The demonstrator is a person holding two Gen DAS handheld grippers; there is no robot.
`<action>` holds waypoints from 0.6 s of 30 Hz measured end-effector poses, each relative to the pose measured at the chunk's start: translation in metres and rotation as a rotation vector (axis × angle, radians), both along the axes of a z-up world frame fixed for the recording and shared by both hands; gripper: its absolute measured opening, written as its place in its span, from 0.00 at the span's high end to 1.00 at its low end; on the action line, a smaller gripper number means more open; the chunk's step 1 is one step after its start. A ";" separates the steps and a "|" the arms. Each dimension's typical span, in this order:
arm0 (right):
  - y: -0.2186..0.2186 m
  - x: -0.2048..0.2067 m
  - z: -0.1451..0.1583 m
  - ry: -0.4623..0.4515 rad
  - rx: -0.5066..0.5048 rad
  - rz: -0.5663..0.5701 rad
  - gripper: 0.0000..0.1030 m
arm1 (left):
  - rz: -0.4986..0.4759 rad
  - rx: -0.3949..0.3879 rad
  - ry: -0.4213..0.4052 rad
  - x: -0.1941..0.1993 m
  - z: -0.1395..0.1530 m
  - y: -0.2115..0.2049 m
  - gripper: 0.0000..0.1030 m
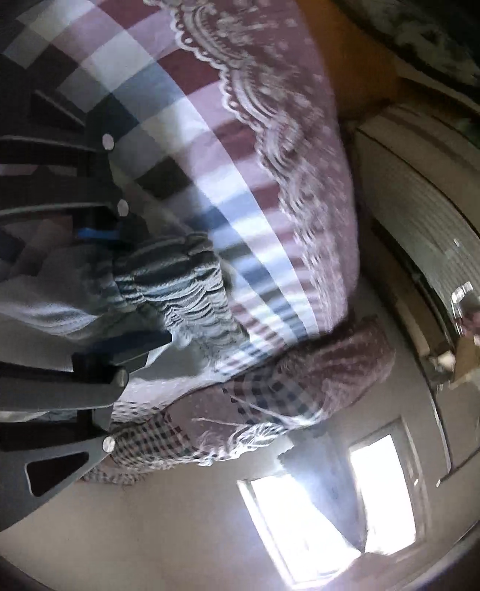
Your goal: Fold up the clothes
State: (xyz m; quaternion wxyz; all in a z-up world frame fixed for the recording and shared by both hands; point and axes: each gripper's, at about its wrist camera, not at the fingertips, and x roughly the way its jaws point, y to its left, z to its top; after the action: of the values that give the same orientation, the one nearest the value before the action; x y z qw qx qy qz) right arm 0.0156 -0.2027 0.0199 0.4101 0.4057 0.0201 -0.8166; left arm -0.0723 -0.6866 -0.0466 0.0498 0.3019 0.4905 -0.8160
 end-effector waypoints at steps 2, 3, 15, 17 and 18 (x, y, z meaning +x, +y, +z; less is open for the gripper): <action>0.010 -0.003 0.004 -0.001 -0.010 -0.023 0.86 | -0.022 -0.072 0.024 -0.004 0.030 0.016 0.62; 0.015 -0.004 0.006 -0.001 -0.015 -0.034 0.86 | -0.044 -0.116 0.040 -0.007 0.048 0.027 0.63; 0.103 -0.011 0.036 0.015 -0.090 -0.209 0.86 | -0.494 -0.574 0.306 -0.006 0.225 0.267 0.77; 0.120 -0.011 0.039 0.010 -0.104 -0.238 0.86 | -0.564 -0.588 0.321 -0.008 0.232 0.312 0.77; 0.128 -0.010 0.039 0.008 -0.109 -0.252 0.86 | -0.596 -0.600 0.325 -0.007 0.233 0.333 0.78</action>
State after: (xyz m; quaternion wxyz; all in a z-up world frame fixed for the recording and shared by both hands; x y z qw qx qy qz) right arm 0.0052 -0.0743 0.0593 0.3255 0.3788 -0.0740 -0.8632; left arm -0.0798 -0.3540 0.1860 -0.1793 0.2702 0.1253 -0.9376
